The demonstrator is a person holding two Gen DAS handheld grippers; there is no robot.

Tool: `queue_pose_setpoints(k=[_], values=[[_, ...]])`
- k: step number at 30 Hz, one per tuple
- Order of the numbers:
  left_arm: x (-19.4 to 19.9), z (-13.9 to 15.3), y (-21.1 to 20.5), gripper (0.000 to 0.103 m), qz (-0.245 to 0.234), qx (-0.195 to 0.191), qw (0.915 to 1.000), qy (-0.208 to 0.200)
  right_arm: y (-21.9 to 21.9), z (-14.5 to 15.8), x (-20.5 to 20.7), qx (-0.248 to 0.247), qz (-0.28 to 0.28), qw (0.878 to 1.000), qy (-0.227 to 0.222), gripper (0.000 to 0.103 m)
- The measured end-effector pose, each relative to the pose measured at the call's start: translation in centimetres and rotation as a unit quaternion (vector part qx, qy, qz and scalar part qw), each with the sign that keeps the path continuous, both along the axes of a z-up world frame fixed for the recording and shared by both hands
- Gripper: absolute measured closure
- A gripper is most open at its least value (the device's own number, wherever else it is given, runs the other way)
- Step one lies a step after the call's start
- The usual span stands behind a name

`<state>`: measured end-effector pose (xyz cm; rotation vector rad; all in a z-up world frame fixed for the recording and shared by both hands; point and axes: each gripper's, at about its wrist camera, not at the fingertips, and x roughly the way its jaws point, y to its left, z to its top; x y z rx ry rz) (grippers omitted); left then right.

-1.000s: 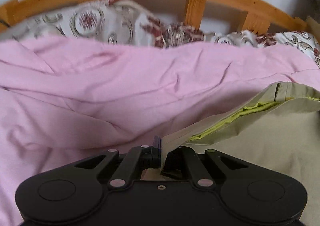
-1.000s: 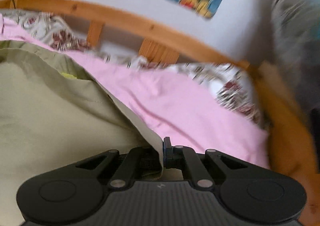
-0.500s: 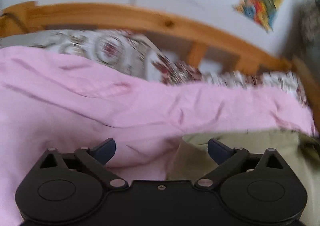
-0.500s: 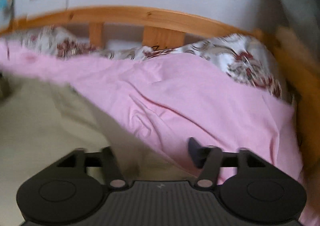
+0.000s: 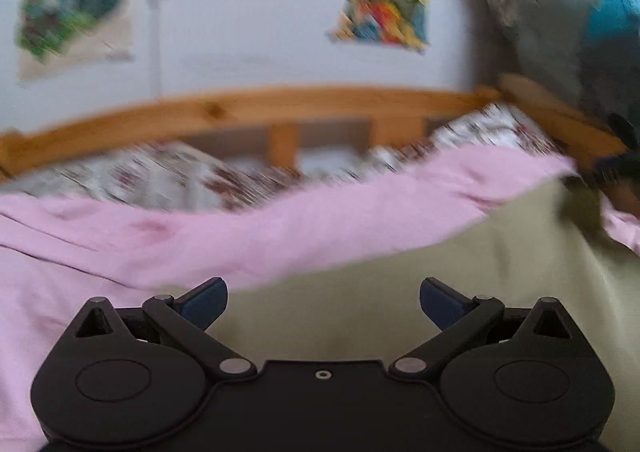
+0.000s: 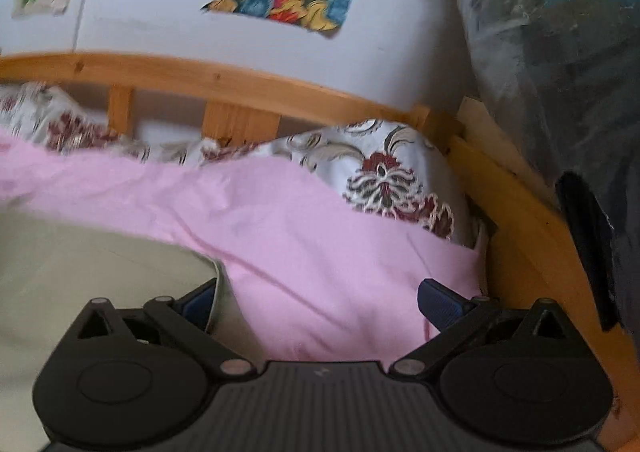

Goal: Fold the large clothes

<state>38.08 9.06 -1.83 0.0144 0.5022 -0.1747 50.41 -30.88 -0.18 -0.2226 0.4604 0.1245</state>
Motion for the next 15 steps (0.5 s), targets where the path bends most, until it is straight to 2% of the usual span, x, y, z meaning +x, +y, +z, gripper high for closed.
queue_pose_setpoints(k=[2, 4, 6, 8, 10, 12, 13, 15], values=[[1.5, -1.0, -1.1, 0.001, 0.001, -0.027, 0.9990, 0.034, -1.1, 1.1, 1.3, 0.088, 0.001, 0.996, 0.028, 0.000], [2.3, -1.7, -1.5, 0.001, 0.012, -0.057, 0.9969, 0.054, -1.9, 2.3, 2.0, 0.155, -0.029, 0.987, 0.041, 0.000], [2.7, -2.3, -1.8, 0.001, 0.035, -0.073, 0.9942, 0.070, -1.6, 2.9, 1.9, 0.175, -0.042, 0.982, 0.052, 0.000], [2.3, -2.8, -2.3, 0.001, 0.077, -0.072, 0.9915, 0.077, 0.0, 2.8, 0.2, 0.190, -0.024, 0.980, 0.063, 0.000], [1.8, -3.7, -3.1, 0.001, 0.110, -0.059, 0.9901, 0.064, 2.9, 1.4, -2.2, 0.188, 0.008, 0.979, 0.077, 0.000], [1.9, -4.8, -4.0, 0.001, 0.140, -0.040, 0.9880, 0.052, 5.8, -0.8, -4.2, 0.171, 0.026, 0.982, 0.072, 0.000], [2.3, -5.3, -4.2, 0.001, 0.150, -0.026, 0.9868, 0.055, 7.4, -2.2, -5.0, 0.150, 0.031, 0.986, 0.066, 0.000], [2.9, -6.2, -4.3, 0.001, 0.171, -0.002, 0.9842, 0.045, 10.8, -4.9, -5.7, 0.077, 0.028, 0.996, 0.037, 0.000]])
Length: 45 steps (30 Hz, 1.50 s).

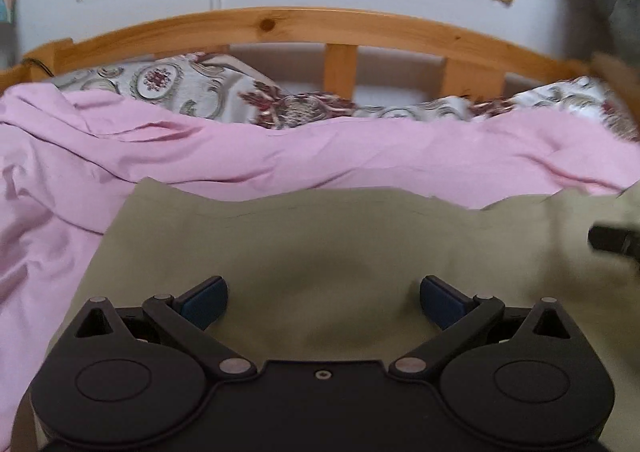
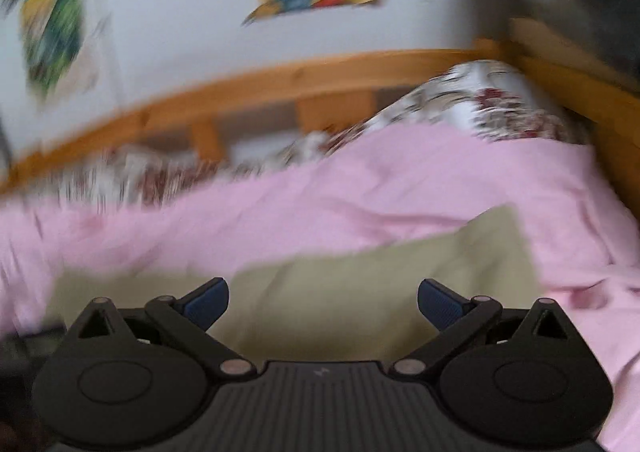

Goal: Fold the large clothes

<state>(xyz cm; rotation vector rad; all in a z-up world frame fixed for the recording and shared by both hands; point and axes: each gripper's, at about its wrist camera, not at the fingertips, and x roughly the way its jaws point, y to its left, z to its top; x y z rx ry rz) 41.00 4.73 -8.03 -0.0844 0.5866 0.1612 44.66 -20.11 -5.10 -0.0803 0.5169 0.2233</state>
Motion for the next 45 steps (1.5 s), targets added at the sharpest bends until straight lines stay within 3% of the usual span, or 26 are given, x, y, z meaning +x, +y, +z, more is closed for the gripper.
queue_pose_setpoints(k=[2, 5, 8, 15, 19, 21, 24, 27, 30, 33, 37, 42, 45], values=[[0.4, -0.6, 0.3, 0.001, 0.021, 0.003, 0.9996, -0.018, 2.9, -2.3, -0.3, -0.085, -0.010, 0.995, -0.055, 0.000], [1.4, -1.4, 0.8, 0.001, 0.031, -0.008, 0.9991, -0.027, 5.7, -5.2, 0.0, -0.189, -0.015, 0.974, -0.121, 0.000], [2.6, -2.7, 1.1, 0.001, 0.030, -0.025, 0.9990, -0.023, 6.9, -7.3, 0.8, -0.219, -0.015, 0.965, -0.143, 0.000], [3.3, -3.7, 1.3, 0.001, 0.025, -0.040, 0.9986, -0.022, 6.3, -8.8, 3.7, -0.188, -0.005, 0.977, -0.099, 0.000], [2.5, -2.6, 1.8, 0.001, 0.028, -0.053, 0.9979, -0.022, 3.4, -7.5, 4.5, -0.099, 0.014, 0.994, -0.049, 0.000], [1.3, -1.3, 1.9, 0.001, 0.043, -0.046, 0.9979, -0.016, 2.7, -6.0, 3.3, -0.074, -0.012, 0.997, -0.026, 0.000], [-1.6, 0.6, 2.3, 0.001, 0.047, -0.042, 0.9976, -0.030, 3.2, -4.3, -1.9, -0.060, -0.002, 0.997, -0.044, 0.000], [-3.3, 0.6, 2.8, 0.001, 0.067, -0.030, 0.9969, -0.028, 5.1, -4.7, -6.4, -0.087, 0.025, 0.994, -0.062, 0.000], [-3.2, -0.9, 3.2, 0.001, 0.093, -0.022, 0.9954, -0.010, 7.2, -7.3, -8.8, -0.157, 0.017, 0.980, -0.117, 0.000], [-2.8, -2.0, 4.0, 0.001, 0.112, -0.037, 0.9930, -0.008, 8.1, -9.0, -8.2, -0.169, 0.004, 0.978, -0.124, 0.000], [-2.8, -2.6, 4.1, 0.001, 0.114, -0.044, 0.9925, -0.010, 8.4, -10.0, -6.8, -0.167, 0.001, 0.981, -0.100, 0.000], [-2.6, -2.9, 4.0, 0.001, 0.114, -0.038, 0.9927, -0.009, 9.5, -11.1, -7.3, -0.213, -0.010, 0.969, -0.121, 0.000], [-2.8, -2.4, 4.2, 0.001, 0.117, -0.045, 0.9921, -0.006, 8.8, -10.6, -7.2, -0.192, -0.005, 0.975, -0.112, 0.000]])
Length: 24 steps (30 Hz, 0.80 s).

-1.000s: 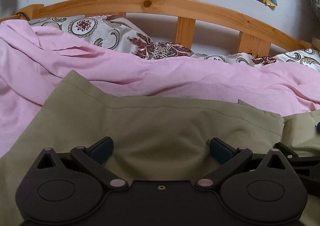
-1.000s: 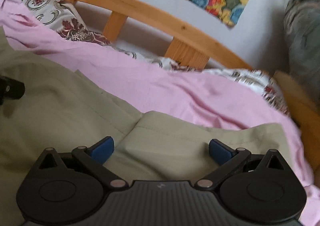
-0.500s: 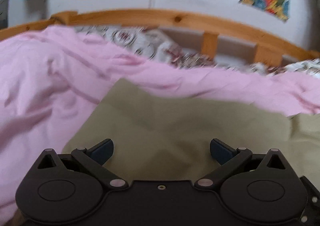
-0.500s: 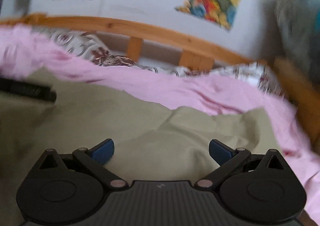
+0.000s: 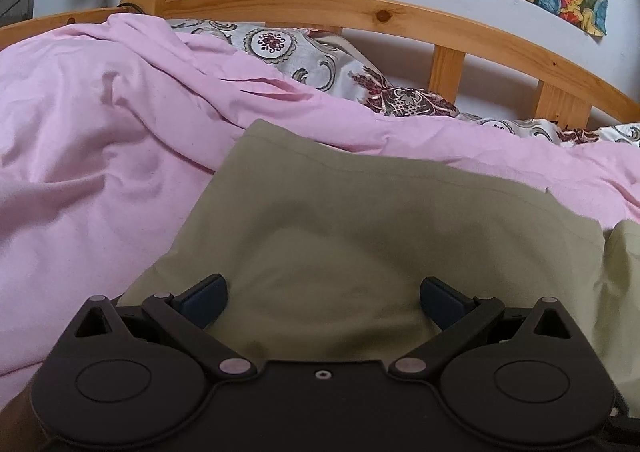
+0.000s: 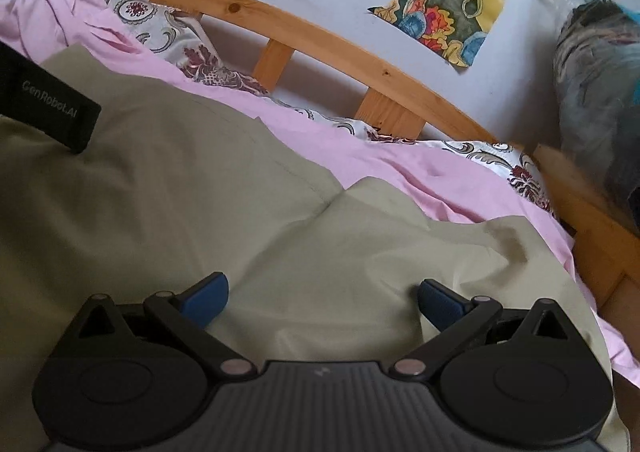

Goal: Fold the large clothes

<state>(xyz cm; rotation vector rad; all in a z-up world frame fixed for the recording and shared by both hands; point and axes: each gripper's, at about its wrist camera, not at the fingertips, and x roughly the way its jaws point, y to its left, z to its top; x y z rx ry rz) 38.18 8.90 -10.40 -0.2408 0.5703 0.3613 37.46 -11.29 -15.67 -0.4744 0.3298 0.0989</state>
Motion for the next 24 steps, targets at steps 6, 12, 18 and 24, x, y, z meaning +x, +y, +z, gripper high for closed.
queue_pose_setpoints(k=[6, 12, 18, 24], values=[[-3.5, 2.5, 0.7, 0.001, -0.017, -0.010, 0.9993, -0.031, -1.7, 3.5, -3.7, 0.048, 0.020, 0.998, 0.035, 0.000], [-5.5, 3.7, 0.6, 0.001, -0.014, -0.013, 0.9994, -0.028, -2.5, 2.1, -8.3, 0.062, 0.045, 0.997, 0.008, 0.000], [-6.7, 4.5, 0.2, 0.001, -0.008, 0.003, 0.9998, -0.018, -1.5, 0.3, -8.0, 0.040, 0.036, 0.999, 0.003, 0.000], [-8.9, 6.1, -0.4, 0.001, -0.003, 0.002, 1.0000, -0.009, -2.1, 0.3, -7.4, 0.059, 0.041, 0.997, 0.025, 0.000]])
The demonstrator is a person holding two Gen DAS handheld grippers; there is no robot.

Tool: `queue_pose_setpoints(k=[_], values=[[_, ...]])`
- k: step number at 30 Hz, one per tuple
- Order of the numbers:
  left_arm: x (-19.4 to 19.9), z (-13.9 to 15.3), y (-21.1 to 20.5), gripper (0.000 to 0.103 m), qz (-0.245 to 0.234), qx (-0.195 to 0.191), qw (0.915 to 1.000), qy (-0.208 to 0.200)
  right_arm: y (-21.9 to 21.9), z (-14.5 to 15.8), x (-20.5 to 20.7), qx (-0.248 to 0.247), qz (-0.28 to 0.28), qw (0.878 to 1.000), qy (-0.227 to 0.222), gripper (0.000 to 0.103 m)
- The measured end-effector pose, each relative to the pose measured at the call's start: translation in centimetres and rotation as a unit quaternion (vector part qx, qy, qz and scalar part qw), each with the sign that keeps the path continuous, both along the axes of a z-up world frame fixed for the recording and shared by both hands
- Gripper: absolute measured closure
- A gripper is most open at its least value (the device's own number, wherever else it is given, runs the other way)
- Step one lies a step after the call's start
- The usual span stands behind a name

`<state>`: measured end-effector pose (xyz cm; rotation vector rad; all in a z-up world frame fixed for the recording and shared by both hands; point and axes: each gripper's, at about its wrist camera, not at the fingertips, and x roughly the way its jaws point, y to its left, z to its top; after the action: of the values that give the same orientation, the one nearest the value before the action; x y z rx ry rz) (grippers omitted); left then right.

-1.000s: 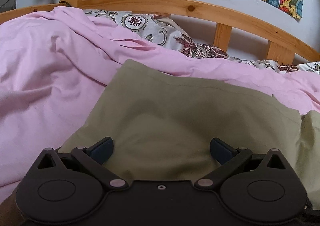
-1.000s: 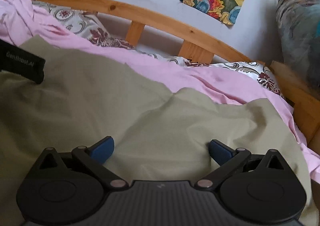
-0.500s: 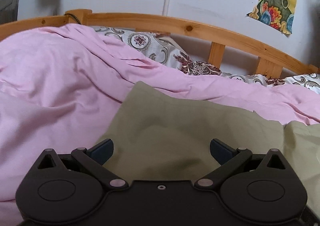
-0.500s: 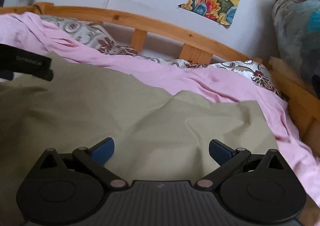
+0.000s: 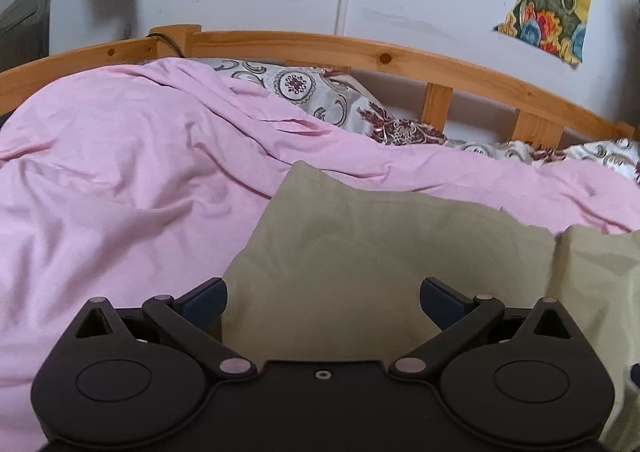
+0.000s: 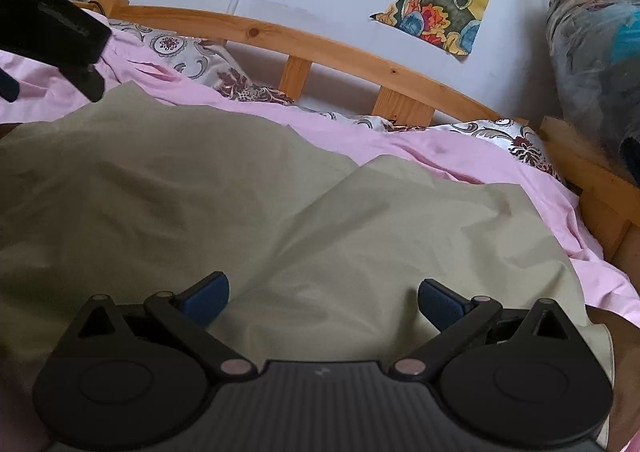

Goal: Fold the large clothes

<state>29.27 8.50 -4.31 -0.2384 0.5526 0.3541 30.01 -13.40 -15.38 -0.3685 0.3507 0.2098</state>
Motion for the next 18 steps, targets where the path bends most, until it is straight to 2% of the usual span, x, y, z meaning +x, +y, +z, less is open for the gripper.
queue_pose_setpoints(k=[2, 5, 7, 9, 12, 15, 18], values=[[-1.4, 1.1, -0.2, 0.001, 0.003, -0.004, 1.0000, -0.007, -1.6, 0.7, 0.3, 0.048, 0.011, 0.999, 0.022, 0.000], [-3.2, 2.5, -0.7, 0.001, 0.005, -0.006, 1.0000, -0.004, -4.5, 1.9, 0.9, 0.140, 0.025, 0.987, 0.070, 0.000], [-4.7, 3.0, -1.2, 0.001, 0.005, -0.007, 1.0000, 0.000, -5.9, 2.7, 0.5, 0.160, 0.019, 0.984, 0.077, 0.000], [-6.3, 3.3, -2.0, 0.001, -0.003, -0.006, 0.9999, 0.010, -6.9, 3.5, -0.3, 0.159, 0.014, 0.985, 0.068, 0.000], [-9.1, 3.0, -3.2, 0.001, -0.009, -0.011, 0.9998, 0.012, -8.5, 4.6, -1.4, 0.131, -0.003, 0.990, 0.042, 0.000], [-11.5, 1.5, -3.8, 0.001, -0.005, -0.046, 0.9983, 0.036, -10.6, 4.7, -2.4, 0.100, -0.053, 0.993, 0.024, 0.000], [-12.4, -0.4, -3.5, 0.001, 0.000, -0.077, 0.9952, 0.060, -12.3, 3.4, -2.5, 0.071, -0.094, 0.992, 0.044, 0.001]])
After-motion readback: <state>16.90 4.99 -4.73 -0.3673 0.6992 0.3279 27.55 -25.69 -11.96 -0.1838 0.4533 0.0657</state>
